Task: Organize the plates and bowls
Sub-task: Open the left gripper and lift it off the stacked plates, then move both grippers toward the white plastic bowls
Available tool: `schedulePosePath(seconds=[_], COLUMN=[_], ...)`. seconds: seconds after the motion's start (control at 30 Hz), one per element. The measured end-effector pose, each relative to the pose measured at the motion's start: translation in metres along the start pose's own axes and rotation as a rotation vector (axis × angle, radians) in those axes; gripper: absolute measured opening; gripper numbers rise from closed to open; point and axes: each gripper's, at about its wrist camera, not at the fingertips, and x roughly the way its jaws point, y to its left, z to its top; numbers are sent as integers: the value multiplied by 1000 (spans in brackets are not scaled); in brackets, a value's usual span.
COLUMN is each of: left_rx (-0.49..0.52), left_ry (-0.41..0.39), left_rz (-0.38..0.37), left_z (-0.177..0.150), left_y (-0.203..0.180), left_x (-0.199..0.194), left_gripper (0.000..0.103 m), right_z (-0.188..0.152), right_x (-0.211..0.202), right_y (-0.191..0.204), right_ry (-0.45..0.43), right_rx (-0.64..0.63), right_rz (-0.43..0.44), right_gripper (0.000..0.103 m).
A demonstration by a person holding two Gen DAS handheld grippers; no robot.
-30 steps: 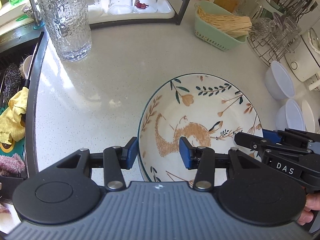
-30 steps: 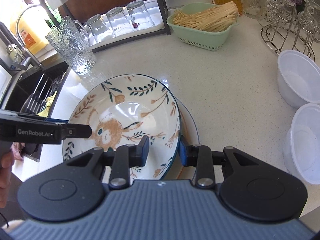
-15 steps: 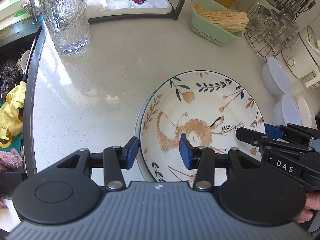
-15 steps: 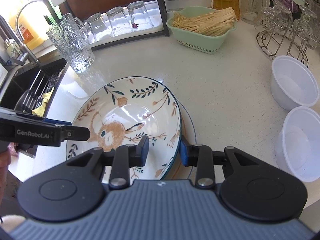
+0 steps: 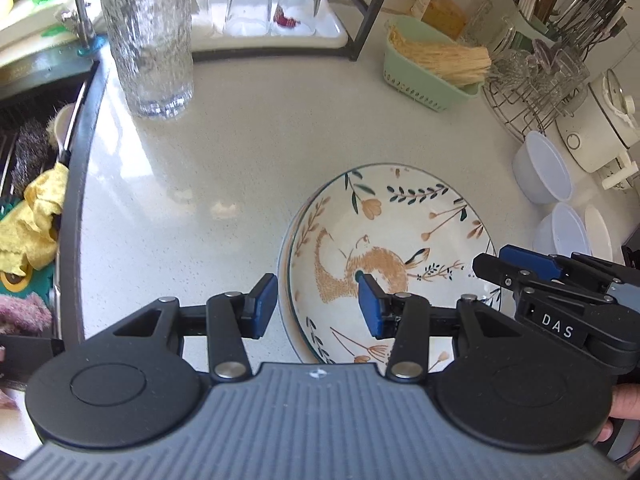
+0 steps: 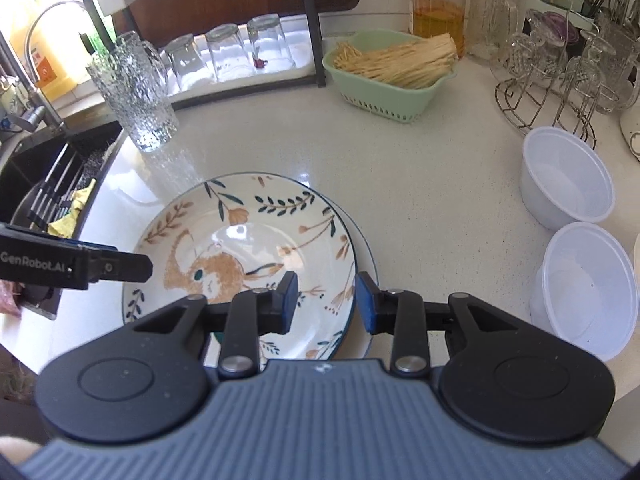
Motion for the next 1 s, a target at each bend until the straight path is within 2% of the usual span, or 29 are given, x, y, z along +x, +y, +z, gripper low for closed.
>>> schedulePosePath(seconds=[0.33, 0.53, 0.87, 1.0], left_rx=[32, 39, 59, 75], left_ry=[-167, -240, -270, -264], left_rz=[-11, -29, -68, -100], left_z=[13, 15, 18, 20], left_y=[-11, -19, -51, -69], left_x=[-60, -85, -79, -64], left_gripper=[50, 50, 50, 50], right_z=[17, 23, 20, 13], right_x=[-41, -60, -78, -81], right_y=[8, 9, -17, -33], right_ry=[-149, -216, -276, -298], right_rx=[66, 68, 77, 79], right_rz=[42, 59, 38, -8], right_gripper=[35, 35, 35, 35])
